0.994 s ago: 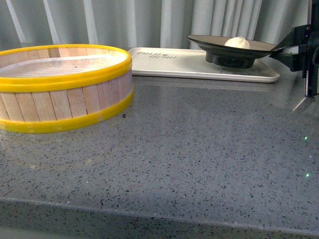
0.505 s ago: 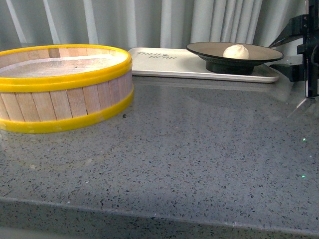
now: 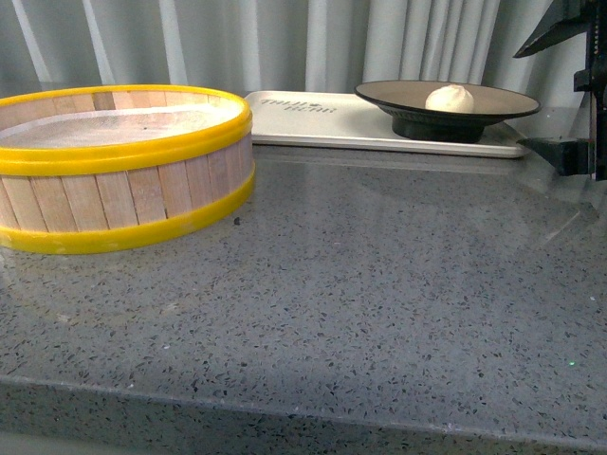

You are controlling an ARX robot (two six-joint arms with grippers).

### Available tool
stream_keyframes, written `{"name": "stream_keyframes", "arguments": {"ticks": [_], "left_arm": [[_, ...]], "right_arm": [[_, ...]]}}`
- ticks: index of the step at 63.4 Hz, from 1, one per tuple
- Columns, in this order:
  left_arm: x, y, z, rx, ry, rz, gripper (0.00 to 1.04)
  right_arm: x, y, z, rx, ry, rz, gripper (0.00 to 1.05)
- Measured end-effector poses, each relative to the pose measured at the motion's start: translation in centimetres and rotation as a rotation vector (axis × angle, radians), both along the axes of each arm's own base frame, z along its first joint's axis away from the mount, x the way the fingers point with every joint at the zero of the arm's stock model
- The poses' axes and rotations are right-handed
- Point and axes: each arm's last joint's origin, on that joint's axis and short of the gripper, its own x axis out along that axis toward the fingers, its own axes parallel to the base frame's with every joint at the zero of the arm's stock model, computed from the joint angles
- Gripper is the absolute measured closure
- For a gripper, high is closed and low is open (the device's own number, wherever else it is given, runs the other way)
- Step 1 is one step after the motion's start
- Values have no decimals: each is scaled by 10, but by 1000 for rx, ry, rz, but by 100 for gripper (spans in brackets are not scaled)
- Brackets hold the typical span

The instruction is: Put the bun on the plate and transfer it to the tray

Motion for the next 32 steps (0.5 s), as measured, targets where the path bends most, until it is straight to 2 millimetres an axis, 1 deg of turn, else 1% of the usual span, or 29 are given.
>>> {"name": "stream_keyframes", "arguments": {"ticks": [4, 9, 10, 17, 21, 23, 29, 30, 31, 32], "left_arm": [[0, 0, 0, 0, 0, 0, 7], [0, 0, 0, 0, 0, 0, 7], [0, 0, 0, 0, 0, 0, 7], [0, 0, 0, 0, 0, 0, 7], [0, 0, 0, 0, 0, 0, 7], [0, 0, 0, 0, 0, 0, 7], [0, 0, 0, 0, 0, 0, 7], [0, 0, 0, 0, 0, 0, 7], [0, 0, 0, 0, 0, 0, 7], [0, 0, 0, 0, 0, 0, 7]], "right_arm": [[-8, 0, 4, -3, -6, -4, 9], [-24, -4, 13, -18, -36, -20, 9], [-30, -5, 15, -34, -41, -31, 9], [-54, -14, 21, -90, -60, -71, 9], [-72, -22, 24, -172, -69, -132, 9], [-82, -27, 24, -210, -70, -164, 9], [-124, -46, 25, -388, -61, -277, 9], [-128, -47, 28, -406, -71, -285, 9], [-142, -50, 25, -476, -59, -314, 9], [-151, -51, 25, -519, -56, -337, 9]]}}
